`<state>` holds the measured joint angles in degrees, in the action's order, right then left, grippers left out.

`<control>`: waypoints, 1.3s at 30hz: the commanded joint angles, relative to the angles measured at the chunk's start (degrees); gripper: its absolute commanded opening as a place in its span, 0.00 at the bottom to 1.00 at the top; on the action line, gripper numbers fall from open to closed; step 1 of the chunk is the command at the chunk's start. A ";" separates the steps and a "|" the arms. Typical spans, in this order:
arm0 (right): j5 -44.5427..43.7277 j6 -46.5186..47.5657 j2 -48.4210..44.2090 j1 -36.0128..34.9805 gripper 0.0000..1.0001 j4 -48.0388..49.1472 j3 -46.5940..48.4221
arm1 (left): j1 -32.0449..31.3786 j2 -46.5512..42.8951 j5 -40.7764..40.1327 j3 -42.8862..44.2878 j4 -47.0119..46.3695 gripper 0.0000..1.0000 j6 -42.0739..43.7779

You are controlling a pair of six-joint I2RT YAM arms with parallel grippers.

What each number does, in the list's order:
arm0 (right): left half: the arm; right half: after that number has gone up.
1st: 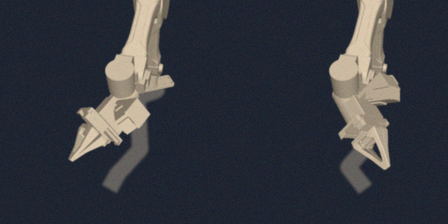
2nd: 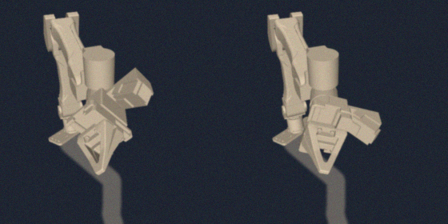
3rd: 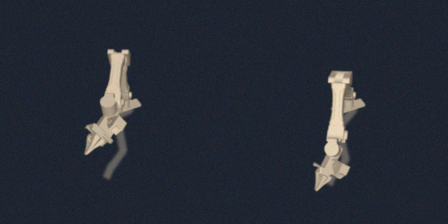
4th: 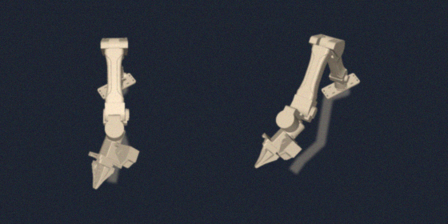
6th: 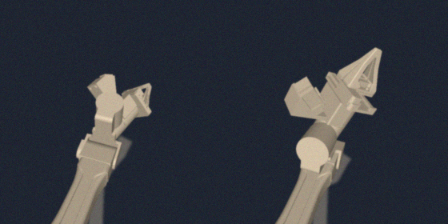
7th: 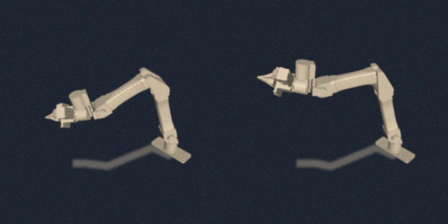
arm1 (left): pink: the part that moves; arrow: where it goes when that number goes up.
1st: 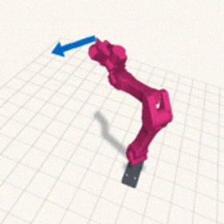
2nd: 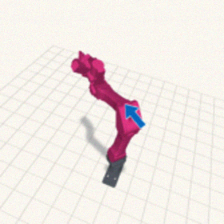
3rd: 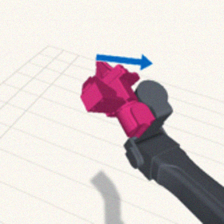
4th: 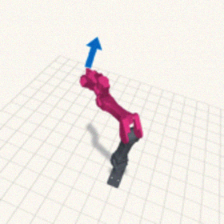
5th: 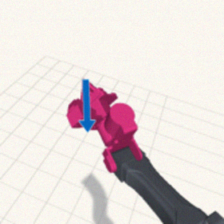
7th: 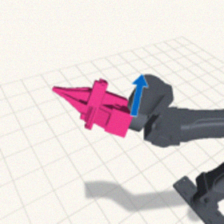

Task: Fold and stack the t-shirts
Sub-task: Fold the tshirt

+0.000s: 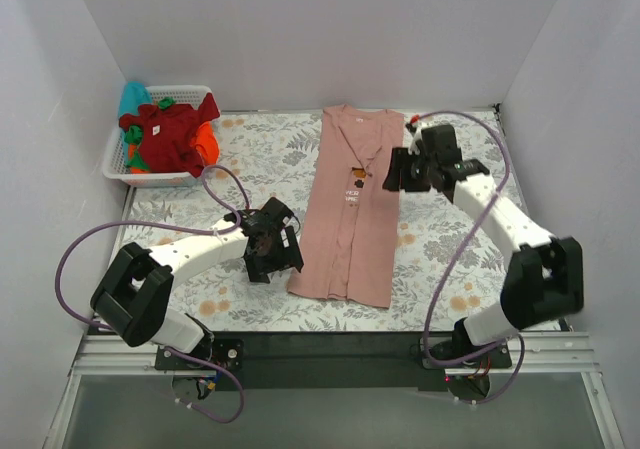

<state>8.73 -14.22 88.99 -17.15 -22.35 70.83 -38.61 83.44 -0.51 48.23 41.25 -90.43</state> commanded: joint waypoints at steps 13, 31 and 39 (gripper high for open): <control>1.20 -20.76 -34.06 -11.32 0.54 -8.86 -42.52 | -5.07 -4.17 0.43 -2.70 3.22 0.79 -3.17; -3.11 -29.29 -26.68 -21.88 0.39 -2.96 -45.78 | -6.13 -0.21 -0.54 -1.82 2.78 0.75 -2.73; -4.16 -29.29 -26.24 -21.88 0.01 -4.54 -46.04 | -6.65 1.11 0.07 -1.73 1.99 0.73 -2.64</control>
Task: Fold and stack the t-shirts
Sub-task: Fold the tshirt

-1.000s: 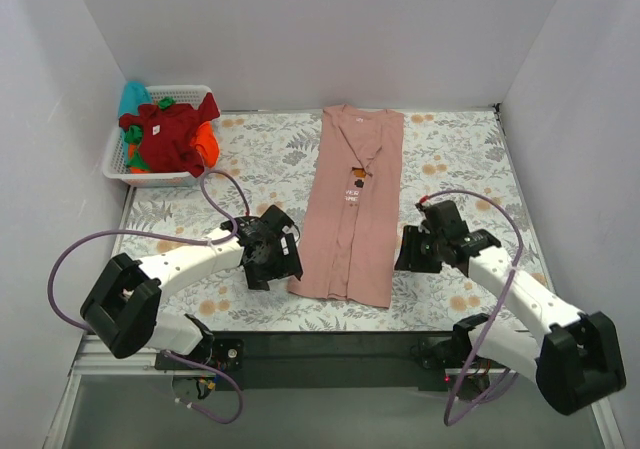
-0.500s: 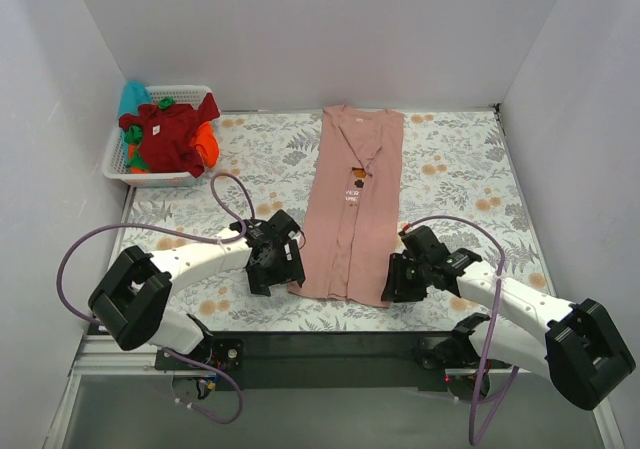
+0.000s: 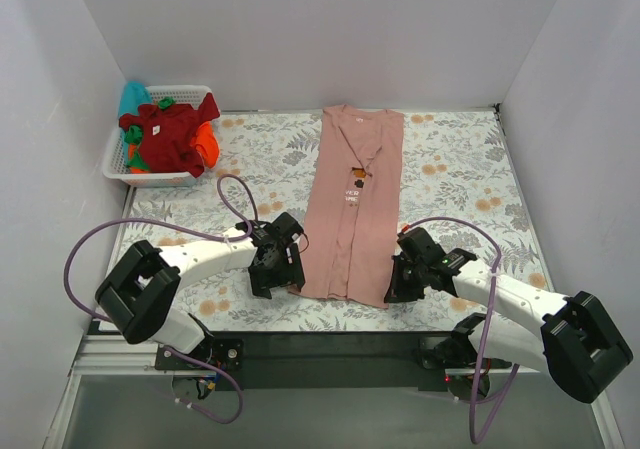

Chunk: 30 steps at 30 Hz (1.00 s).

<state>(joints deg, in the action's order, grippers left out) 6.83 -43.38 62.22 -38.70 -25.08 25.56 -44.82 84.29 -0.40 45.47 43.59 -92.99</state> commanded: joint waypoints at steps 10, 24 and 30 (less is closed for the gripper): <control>-1.56 0.66 1.07 -0.41 0.01 -1.90 -0.34 | -0.62 1.84 -1.00 2.86 -0.62 0.64 -0.35; -0.15 2.50 1.68 -0.41 0.01 -2.43 -0.34 | -2.29 6.85 -0.83 2.95 -0.70 0.00 -0.35; 3.27 5.49 2.12 -0.33 0.01 -6.11 -0.16 | -3.26 4.06 -0.21 1.73 3.77 0.00 -0.96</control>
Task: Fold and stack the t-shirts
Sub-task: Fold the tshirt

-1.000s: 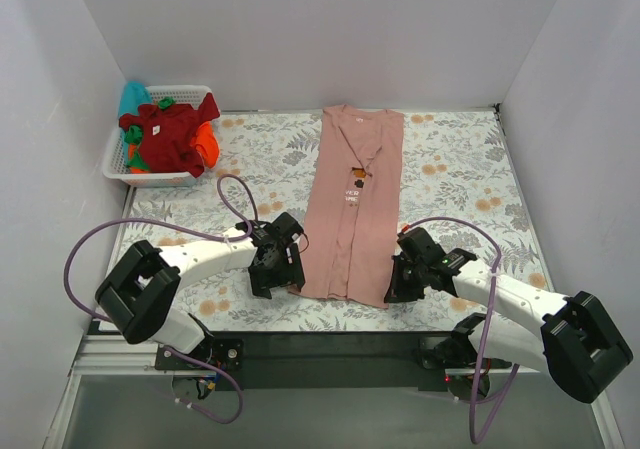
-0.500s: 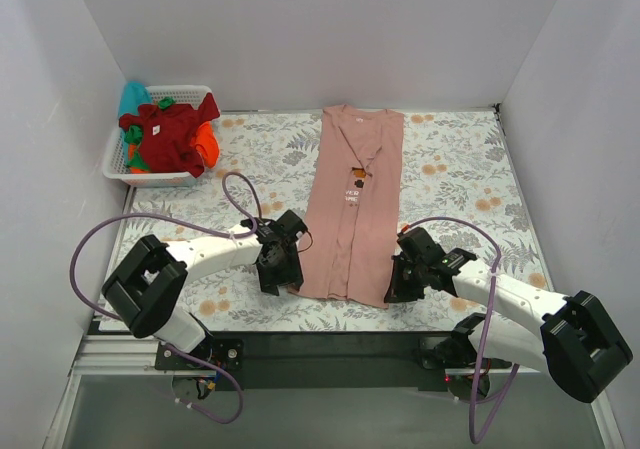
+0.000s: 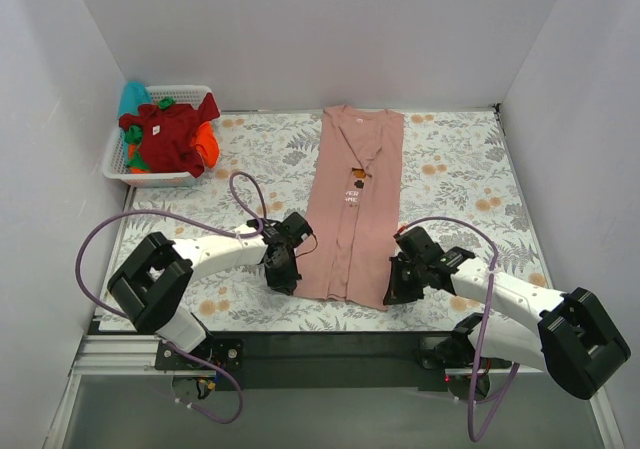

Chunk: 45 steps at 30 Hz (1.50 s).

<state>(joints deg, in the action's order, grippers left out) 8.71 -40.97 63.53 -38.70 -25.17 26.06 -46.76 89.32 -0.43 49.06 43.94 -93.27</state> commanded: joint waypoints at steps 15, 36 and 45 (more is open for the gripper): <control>-1.49 10.91 4.85 4.23 0.01 -16.05 15.38 | -1.32 -3.46 -0.78 9.02 9.14 0.00 1.60; -4.67 25.94 28.57 21.65 0.01 -4.81 44.07 | 14.68 19.75 -8.71 32.15 -12.12 0.00 16.98; -4.41 28.23 30.78 23.23 0.01 0.37 43.72 | 16.62 18.96 -8.36 30.66 -20.38 0.00 16.19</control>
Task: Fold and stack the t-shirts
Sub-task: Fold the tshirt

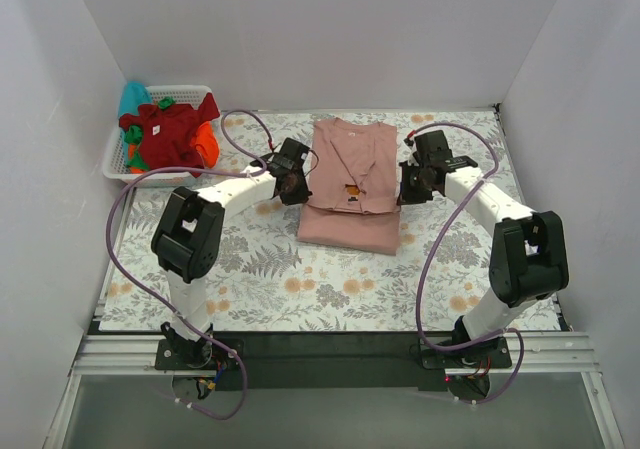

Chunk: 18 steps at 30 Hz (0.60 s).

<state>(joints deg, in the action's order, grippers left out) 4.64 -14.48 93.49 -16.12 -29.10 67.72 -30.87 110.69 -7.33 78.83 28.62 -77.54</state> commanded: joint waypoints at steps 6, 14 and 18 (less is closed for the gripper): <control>0.54 2.09 2.92 1.09 0.01 7.92 2.85 | 1.34 -0.48 -1.02 1.77 -7.69 0.00 0.46; 1.33 1.82 5.03 1.88 0.01 12.13 3.03 | 2.04 0.22 -1.46 0.63 -12.36 0.00 1.60; 1.07 1.74 5.82 2.67 0.01 13.37 1.71 | 3.10 1.19 -0.76 0.19 -12.89 0.00 0.64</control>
<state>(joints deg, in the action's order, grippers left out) 5.48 -13.13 98.70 -14.22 -19.59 68.66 -29.08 112.12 -7.25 78.83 18.17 -76.88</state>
